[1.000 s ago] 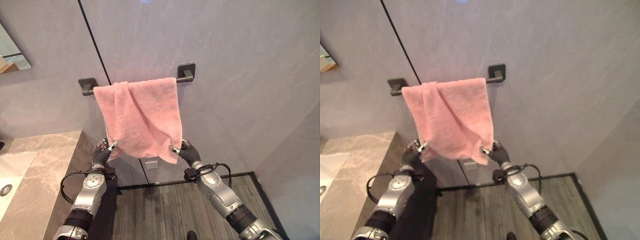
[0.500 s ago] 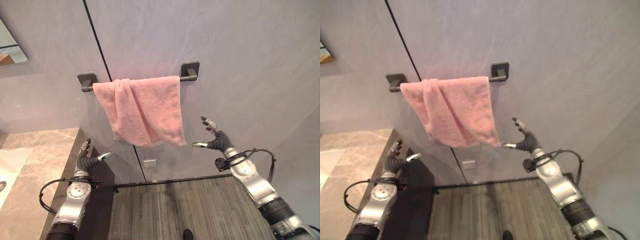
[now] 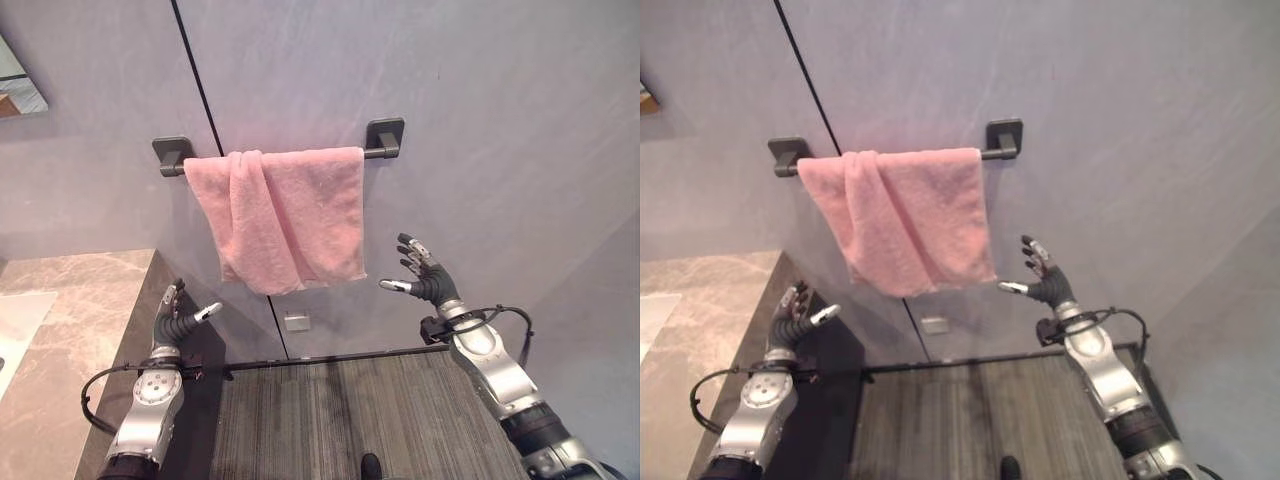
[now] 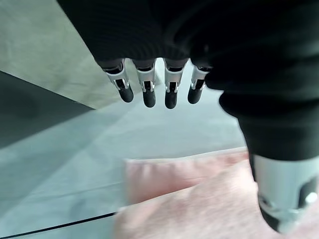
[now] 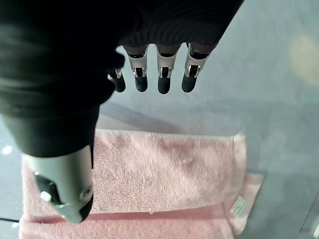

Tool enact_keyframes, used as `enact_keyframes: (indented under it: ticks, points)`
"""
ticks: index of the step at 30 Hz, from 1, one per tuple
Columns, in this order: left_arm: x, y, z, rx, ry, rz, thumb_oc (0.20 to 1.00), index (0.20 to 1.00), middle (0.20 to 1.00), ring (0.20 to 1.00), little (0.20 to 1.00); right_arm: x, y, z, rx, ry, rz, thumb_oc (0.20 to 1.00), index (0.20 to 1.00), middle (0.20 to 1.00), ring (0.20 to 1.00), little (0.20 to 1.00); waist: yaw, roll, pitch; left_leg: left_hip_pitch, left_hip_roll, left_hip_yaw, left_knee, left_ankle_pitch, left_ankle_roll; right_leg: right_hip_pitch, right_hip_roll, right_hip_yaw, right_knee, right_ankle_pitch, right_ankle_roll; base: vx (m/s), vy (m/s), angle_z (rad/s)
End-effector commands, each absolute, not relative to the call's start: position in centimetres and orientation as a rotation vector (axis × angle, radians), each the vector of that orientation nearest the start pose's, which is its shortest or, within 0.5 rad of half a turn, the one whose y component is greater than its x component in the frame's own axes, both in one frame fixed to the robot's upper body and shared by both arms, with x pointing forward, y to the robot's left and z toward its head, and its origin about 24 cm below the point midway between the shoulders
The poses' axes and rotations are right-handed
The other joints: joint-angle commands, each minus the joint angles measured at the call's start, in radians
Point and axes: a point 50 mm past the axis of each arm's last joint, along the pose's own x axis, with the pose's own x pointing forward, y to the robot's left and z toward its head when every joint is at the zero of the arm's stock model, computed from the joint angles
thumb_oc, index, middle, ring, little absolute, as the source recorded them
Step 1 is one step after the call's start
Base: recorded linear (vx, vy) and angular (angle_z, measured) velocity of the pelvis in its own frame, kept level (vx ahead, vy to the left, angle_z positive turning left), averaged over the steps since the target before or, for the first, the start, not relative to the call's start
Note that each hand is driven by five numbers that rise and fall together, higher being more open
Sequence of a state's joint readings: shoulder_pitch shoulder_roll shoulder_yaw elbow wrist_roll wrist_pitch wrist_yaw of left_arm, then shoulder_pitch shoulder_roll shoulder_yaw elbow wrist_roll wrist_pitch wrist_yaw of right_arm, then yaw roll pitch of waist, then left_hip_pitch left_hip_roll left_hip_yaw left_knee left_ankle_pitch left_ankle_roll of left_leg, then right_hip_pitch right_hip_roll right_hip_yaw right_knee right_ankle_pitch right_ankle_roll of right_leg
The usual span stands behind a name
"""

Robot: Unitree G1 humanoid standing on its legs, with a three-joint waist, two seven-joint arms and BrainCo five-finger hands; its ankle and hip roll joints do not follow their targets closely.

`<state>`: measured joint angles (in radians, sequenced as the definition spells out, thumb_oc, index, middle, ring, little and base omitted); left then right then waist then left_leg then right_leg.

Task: Put brush and paste in cup on sink, flatten towel.

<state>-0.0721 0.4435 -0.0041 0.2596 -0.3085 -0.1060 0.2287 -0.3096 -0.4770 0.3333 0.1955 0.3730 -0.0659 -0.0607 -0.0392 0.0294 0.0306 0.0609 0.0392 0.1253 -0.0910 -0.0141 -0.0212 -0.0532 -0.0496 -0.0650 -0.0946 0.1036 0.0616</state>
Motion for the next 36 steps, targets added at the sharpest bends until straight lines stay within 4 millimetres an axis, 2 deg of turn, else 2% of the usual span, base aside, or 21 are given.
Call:
enact_keyframes:
  ticks: [1,2,5,6,10,12,13,19,25,33,36]
  points:
    - [28.9,27.2,9.3,0.124,-0.168,0.258,1.0,1.0,1.0,1.0,1.0,33.0,-14.9,11.6,-0.006,-0.197,0.262,1.0,1.0,1.0,1.0,1.0,0.009,-0.038,-0.006,-0.034,-0.011,-0.01,0.004,-0.001,-0.021,0.04,-0.068,0.008,0.007,-0.067,0.081,-0.09,0.01,-0.02]
    - [29.0,27.2,9.3,0.123,-0.17,0.258,1.0,1.0,1.0,1.0,1.0,33.0,-14.9,11.7,-0.006,-0.199,0.262,1.0,1.0,1.0,1.0,1.0,0.009,-0.038,-0.006,-0.036,-0.011,-0.01,0.004,0.0,-0.021,0.038,-0.068,0.008,0.007,-0.066,0.081,-0.11,0.004,0.01]
    - [30.4,26.8,12.4,0.128,-0.256,0.192,1.0,1.0,1.0,1.0,1.0,34.1,-14.3,13.7,-0.017,-0.234,0.298,1.0,1.0,1.0,1.0,1.0,0.013,-0.04,0.015,-0.088,-0.011,-0.015,0.004,0.019,-0.024,-0.012,-0.069,0.007,0.007,-0.046,0.082,-0.11,-0.004,0.0]
    - [30.5,26.8,12.4,0.128,-0.257,0.192,1.0,1.0,1.0,1.0,1.0,34.1,-14.3,13.8,-0.017,-0.235,0.298,1.0,1.0,1.0,1.0,1.0,0.013,-0.041,0.013,-0.092,-0.011,-0.015,0.004,0.02,-0.024,-0.016,-0.069,0.007,0.007,-0.045,0.082,-0.07,-0.001,0.04]
    - [31.9,26.9,18.2,0.183,-0.422,0.15,1.0,1.0,1.0,1.0,1.0,35.3,-14.7,17.5,-0.039,-0.318,0.303,1.0,1.0,1.0,1.0,1.0,0.014,-0.04,0.021,-0.17,-0.008,-0.025,0.004,0.047,-0.033,-0.088,-0.07,0.0,0.007,-0.021,0.085,-0.02,0.0,0.02]
    - [32.1,26.7,18.8,0.182,-0.437,0.138,1.0,1.0,1.0,1.0,1.0,35.5,-14.8,18.0,-0.029,-0.328,0.303,1.0,1.0,1.0,1.0,1.0,0.014,-0.039,0.023,-0.175,-0.008,-0.028,0.004,0.048,-0.034,-0.091,-0.071,0.0,0.007,-0.021,0.086,0.04,0.004,0.04]
    - [32.4,26.5,20.8,0.197,-0.49,0.114,1.0,1.0,1.0,1.0,1.0,35.7,-15.1,19.6,-0.036,-0.365,0.3,1.0,1.0,1.0,1.0,1.0,0.013,-0.038,0.031,-0.18,-0.01,-0.03,0.004,0.048,-0.035,-0.095,-0.074,-0.002,0.007,-0.02,0.088,0.04,0.005,0.02]
    - [32.2,26.4,22.9,0.226,-0.542,0.069,1.0,1.0,1.0,1.0,1.0,35.5,-15.6,21.5,-0.051,-0.417,0.319,1.0,1.0,1.0,1.0,1.0,0.01,-0.035,0.035,-0.17,-0.012,-0.029,0.004,0.04,-0.036,-0.09,-0.078,0.003,0.007,-0.025,0.092,0.05,0.01,0.01]
    - [31.9,26.2,23.1,0.22,-0.555,0.048,1.0,1.0,1.0,1.0,1.0,35.1,-15.6,21.7,-0.01,-0.435,0.336,1.0,1.0,1.0,1.0,1.0,0.009,-0.032,0.031,-0.146,-0.013,-0.024,0.004,0.027,-0.034,-0.071,-0.079,0.008,0.007,-0.036,0.093,0.04,0.003,-0.02]
    - [32.0,25.2,22.8,0.17,-0.546,-0.014,1.0,1.0,1.0,1.0,1.0,35.4,-14.0,21.1,0.079,-0.389,0.401,1.0,1.0,1.0,1.0,1.0,0.014,-0.029,0.027,-0.124,-0.012,-0.01,0.004,0.018,-0.035,-0.055,-0.079,0.011,0.007,-0.046,0.096,0.01,0.0,-0.01]
    - [32.6,24.3,23.1,0.175,-0.539,-0.054,1.0,1.0,1.0,1.0,1.0,36.1,-13.2,21.3,0.074,-0.351,0.423,1.0,1.0,1.0,1.0,1.0,0.016,-0.029,0.032,-0.128,-0.01,-0.011,0.004,0.023,-0.038,-0.059,-0.079,0.008,0.007,-0.045,0.095,0.0,0.0,0.0]
